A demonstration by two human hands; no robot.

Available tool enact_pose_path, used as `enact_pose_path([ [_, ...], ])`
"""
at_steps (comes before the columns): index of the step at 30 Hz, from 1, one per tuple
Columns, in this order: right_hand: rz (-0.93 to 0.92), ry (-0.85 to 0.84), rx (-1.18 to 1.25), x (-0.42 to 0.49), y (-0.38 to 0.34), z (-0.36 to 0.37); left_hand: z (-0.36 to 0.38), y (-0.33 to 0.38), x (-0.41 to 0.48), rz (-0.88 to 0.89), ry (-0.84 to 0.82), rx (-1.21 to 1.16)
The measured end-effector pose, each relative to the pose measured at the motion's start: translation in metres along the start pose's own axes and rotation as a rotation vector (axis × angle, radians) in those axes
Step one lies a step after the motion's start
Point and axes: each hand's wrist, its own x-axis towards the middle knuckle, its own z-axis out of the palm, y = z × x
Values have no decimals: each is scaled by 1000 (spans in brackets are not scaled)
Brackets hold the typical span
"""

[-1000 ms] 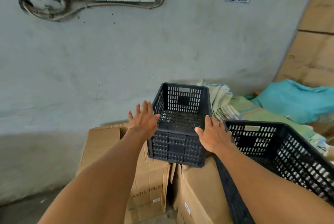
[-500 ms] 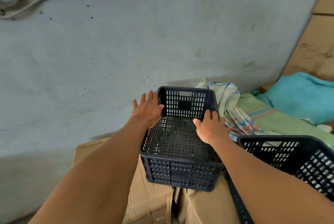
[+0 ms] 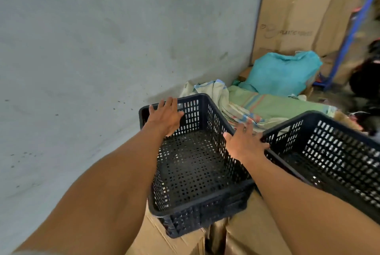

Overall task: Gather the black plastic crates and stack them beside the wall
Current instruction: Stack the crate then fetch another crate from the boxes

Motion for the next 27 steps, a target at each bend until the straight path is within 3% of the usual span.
enact_pose_path([
  [11,663,0,223,-94,-76,76,34,-73,-4,274,-64,-16],
  [20,831,77,228,-77,-112,109,33,-120,50,300,-20,-6],
  [27,897,141,135,-56,-100,143,46,-136,116,298,-71,-38],
])
